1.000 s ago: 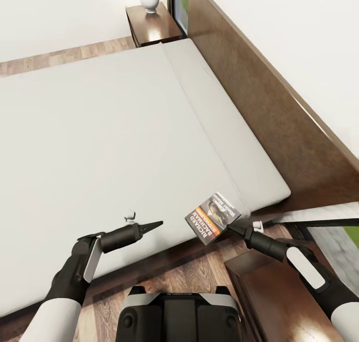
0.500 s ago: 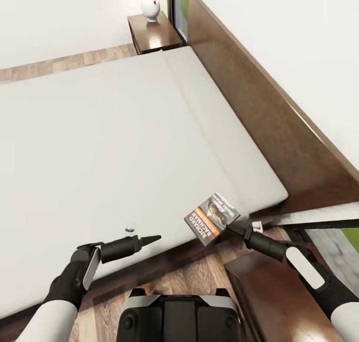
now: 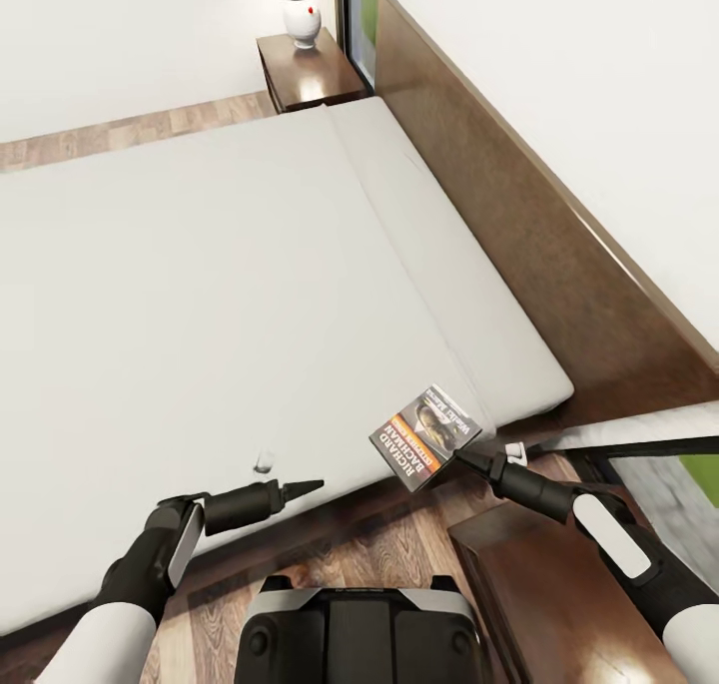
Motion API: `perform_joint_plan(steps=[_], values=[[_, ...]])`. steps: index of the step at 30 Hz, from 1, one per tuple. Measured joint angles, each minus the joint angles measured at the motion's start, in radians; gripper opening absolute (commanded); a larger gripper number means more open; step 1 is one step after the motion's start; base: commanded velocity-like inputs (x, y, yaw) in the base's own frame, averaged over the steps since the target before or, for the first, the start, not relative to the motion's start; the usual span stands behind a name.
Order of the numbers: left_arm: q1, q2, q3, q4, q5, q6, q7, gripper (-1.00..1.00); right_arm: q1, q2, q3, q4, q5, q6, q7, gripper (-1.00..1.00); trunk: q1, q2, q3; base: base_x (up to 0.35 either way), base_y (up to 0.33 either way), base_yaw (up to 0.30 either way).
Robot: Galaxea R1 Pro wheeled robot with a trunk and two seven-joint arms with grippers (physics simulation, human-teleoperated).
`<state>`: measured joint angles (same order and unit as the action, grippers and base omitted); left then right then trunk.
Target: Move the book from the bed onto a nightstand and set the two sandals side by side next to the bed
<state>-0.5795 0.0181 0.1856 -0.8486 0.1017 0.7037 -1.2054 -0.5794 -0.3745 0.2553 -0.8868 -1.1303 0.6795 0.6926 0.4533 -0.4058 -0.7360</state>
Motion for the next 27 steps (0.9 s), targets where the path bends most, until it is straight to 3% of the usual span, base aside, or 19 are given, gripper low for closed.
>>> perform_joint_plan(steps=[9, 13, 27], values=[[0.0, 0.0, 0.001, 0.051, 0.001, -0.005, 0.001, 1.0, 0.0, 0.0, 0.0, 0.001, 0.0, 0.0, 0.0, -1.0, 0.0, 0.0, 0.0, 0.0, 0.0, 0.0], [0.0, -0.001, 0.001, 0.096, 0.0, -0.043, 0.002, 1.0, 0.0, 0.001, 0.001, -0.002, 0.001, 0.0, 0.0, -1.0, 0.0, 0.0, 0.0, 0.0, 0.0, 0.0], [0.0, -0.001, 0.002, 0.118, 0.0, -0.09, 0.002, 1.0, 0.0, 0.0, 0.001, -0.003, 0.0, 0.0, 0.001, -1.0, 0.0, 0.0, 0.016, 0.0, 0.0, 0.0]])
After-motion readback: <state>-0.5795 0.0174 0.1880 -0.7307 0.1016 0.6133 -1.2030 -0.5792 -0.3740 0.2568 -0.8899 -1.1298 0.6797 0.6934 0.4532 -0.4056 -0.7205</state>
